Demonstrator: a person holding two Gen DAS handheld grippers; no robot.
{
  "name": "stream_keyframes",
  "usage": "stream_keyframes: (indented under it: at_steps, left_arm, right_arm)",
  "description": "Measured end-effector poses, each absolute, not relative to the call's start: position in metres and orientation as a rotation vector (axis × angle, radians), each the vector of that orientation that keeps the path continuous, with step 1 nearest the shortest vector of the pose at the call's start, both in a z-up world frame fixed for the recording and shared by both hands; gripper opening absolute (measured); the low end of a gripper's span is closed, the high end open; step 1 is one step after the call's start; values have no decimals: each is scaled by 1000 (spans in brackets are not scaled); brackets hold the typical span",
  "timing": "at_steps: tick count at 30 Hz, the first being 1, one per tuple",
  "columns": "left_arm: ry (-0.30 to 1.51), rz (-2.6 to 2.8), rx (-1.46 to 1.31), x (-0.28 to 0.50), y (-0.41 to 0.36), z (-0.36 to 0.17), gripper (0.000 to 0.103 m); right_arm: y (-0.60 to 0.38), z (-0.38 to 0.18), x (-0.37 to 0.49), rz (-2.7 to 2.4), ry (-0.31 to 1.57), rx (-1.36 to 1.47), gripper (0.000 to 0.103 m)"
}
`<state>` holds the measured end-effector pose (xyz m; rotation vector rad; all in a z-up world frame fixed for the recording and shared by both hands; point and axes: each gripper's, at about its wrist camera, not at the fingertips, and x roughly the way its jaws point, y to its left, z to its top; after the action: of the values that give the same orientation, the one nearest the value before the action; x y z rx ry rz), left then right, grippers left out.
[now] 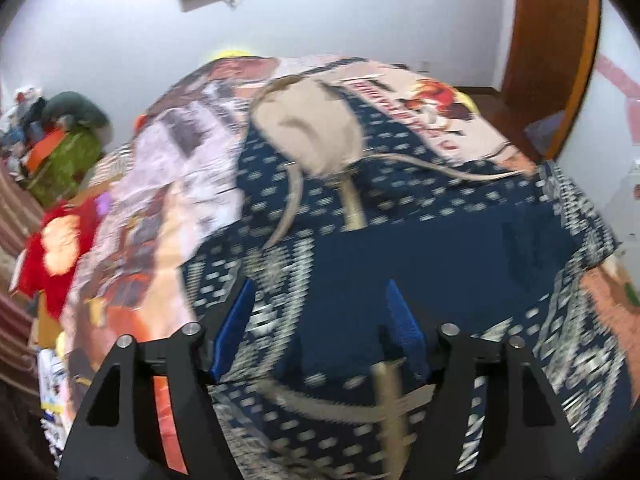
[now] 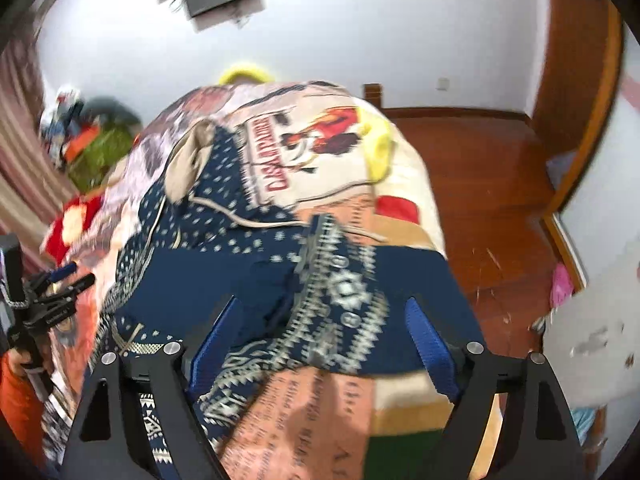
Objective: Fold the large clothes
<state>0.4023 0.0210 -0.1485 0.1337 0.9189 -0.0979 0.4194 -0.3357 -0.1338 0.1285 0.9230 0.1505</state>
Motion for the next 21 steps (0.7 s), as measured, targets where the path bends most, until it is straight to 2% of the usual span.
stream_keyframes:
  at_steps: [11,21]
  left_arm:
    - [1020,-201,174,436,-55,-188,72]
    - [1117,-216,151,456,-68,-220,72]
  right_arm:
    - [-433,-206,408,50,1076,472,85]
    - [-473,-275,437,28,1153,765,85]
